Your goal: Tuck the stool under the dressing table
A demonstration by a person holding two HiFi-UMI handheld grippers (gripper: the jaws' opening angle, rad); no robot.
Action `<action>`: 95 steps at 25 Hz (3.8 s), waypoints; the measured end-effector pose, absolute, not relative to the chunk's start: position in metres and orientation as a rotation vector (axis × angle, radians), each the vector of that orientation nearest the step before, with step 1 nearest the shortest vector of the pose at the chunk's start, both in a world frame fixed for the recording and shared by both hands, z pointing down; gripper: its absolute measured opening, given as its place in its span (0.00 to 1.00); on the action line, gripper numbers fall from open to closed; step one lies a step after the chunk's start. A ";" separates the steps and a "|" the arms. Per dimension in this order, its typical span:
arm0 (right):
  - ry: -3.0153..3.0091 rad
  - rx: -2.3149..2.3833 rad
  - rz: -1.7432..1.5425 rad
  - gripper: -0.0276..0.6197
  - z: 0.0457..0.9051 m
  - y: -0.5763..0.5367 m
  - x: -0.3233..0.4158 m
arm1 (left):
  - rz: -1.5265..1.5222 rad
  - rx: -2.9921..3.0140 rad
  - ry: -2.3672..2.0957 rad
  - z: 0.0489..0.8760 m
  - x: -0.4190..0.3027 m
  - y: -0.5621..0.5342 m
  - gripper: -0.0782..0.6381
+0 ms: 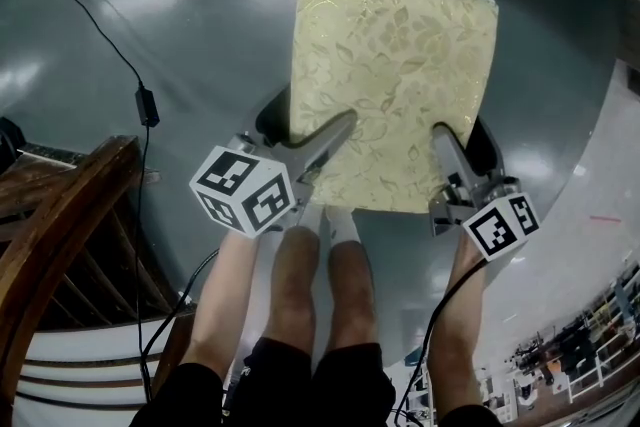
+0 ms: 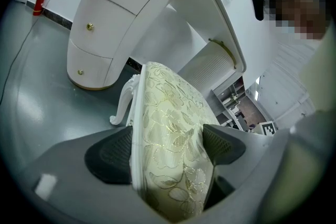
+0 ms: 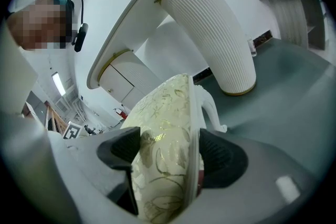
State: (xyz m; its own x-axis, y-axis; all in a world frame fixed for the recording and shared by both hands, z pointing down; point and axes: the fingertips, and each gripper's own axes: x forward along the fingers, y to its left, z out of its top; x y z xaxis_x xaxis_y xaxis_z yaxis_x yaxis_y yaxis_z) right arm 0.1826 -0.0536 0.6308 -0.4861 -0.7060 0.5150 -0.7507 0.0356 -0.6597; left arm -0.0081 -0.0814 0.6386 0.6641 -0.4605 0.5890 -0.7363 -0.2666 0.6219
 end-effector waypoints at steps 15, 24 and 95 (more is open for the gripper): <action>-2.244 1.564 1.491 0.57 0.633 -0.052 0.185 | 0.377 1.919 -0.939 0.640 -0.007 -0.080 0.71; -2.278 1.565 1.447 0.57 0.630 -0.053 0.186 | 0.340 1.938 -0.952 0.639 -0.008 -0.080 0.71; -2.426 1.530 1.363 0.55 0.617 -0.058 0.186 | 0.238 1.992 -0.994 0.633 -0.011 -0.078 0.71</action>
